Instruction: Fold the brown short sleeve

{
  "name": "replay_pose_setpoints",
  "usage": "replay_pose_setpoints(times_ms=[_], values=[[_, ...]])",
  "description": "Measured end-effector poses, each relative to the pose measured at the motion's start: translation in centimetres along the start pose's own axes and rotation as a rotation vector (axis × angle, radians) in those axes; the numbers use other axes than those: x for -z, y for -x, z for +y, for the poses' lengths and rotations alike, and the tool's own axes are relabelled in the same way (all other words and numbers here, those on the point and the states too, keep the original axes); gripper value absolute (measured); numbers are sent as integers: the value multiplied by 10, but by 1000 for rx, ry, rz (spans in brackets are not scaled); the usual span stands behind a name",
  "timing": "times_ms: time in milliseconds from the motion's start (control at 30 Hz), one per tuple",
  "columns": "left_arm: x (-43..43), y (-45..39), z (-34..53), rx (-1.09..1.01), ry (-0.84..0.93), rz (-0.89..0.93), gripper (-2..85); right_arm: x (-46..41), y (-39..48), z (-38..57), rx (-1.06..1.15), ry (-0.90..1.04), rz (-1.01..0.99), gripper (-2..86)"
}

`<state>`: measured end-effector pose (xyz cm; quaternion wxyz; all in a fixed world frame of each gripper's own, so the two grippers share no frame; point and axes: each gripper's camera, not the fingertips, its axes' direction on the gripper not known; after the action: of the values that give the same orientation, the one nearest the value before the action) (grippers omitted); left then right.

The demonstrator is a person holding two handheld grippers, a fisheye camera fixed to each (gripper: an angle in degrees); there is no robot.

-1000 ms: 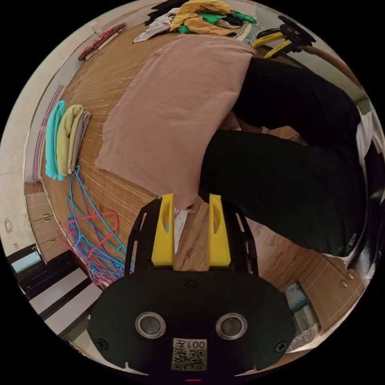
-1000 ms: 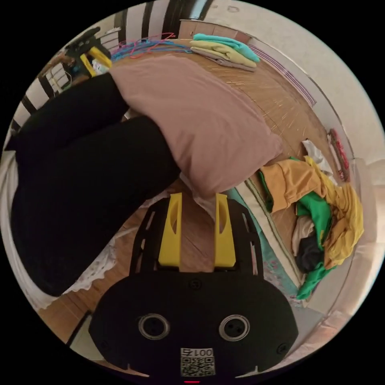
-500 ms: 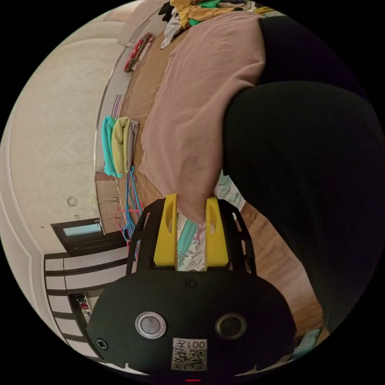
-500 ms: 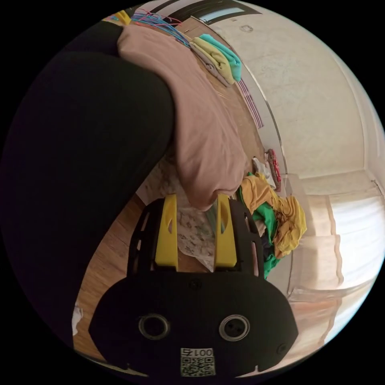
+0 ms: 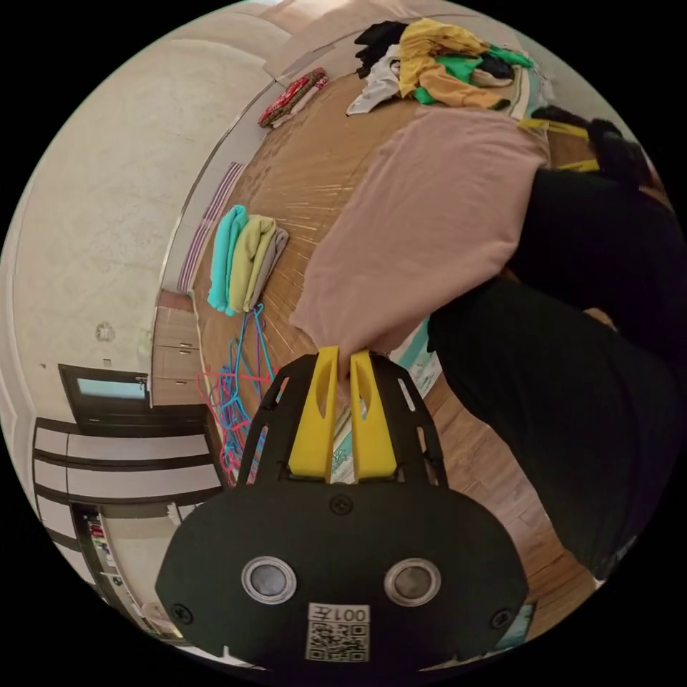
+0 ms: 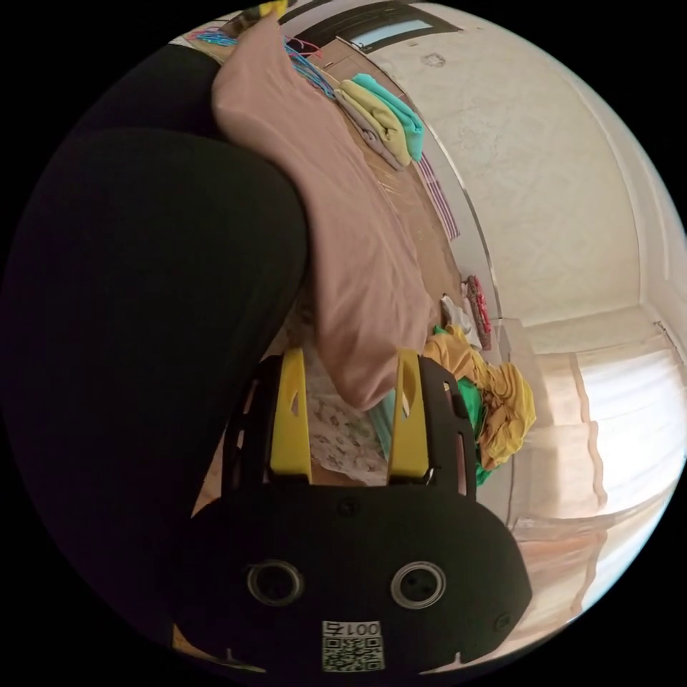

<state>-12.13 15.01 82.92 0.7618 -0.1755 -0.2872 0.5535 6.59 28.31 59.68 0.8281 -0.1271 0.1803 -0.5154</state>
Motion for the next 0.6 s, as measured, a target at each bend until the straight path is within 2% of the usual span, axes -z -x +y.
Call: replay_pose_setpoints(times_ms=[300, 433, 600], values=[[17, 43, 4, 47, -12, 62, 1, 13, -27, 20, -77, -33, 65, 41], [33, 58, 8, 77, -53, 102, 1, 33, -80, 29, -186, -79, 25, 32], [27, 111, -15, 92, -98, 122, -1, 13, -164, -3, -190, -165, 10, 29]])
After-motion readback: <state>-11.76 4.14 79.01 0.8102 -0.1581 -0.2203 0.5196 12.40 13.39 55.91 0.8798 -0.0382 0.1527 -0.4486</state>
